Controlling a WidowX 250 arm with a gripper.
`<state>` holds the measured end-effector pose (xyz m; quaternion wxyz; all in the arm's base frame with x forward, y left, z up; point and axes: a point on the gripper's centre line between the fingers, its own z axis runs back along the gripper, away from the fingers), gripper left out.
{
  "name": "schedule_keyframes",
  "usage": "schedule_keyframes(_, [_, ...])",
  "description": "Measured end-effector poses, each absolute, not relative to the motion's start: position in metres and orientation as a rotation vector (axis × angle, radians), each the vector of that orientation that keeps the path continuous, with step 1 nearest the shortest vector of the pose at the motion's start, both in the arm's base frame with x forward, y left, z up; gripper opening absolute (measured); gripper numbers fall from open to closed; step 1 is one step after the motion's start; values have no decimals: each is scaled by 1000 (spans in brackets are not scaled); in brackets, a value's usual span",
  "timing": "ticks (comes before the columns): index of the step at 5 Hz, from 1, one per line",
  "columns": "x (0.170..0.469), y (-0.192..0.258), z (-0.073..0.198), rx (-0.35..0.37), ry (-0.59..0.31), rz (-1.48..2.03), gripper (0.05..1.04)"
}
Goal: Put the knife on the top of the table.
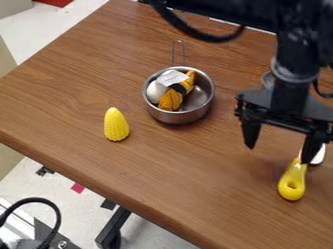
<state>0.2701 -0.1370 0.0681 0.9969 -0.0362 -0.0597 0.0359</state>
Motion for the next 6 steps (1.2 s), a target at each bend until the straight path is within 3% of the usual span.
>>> schedule_keyframes(3, [265,-151,47,-137,-115,56,1000])
schedule_keyframes(5, [268,-154,36,-117,-125,93,1000])
schedule_keyframes(6, [267,-153,35,-106,-117,102,952])
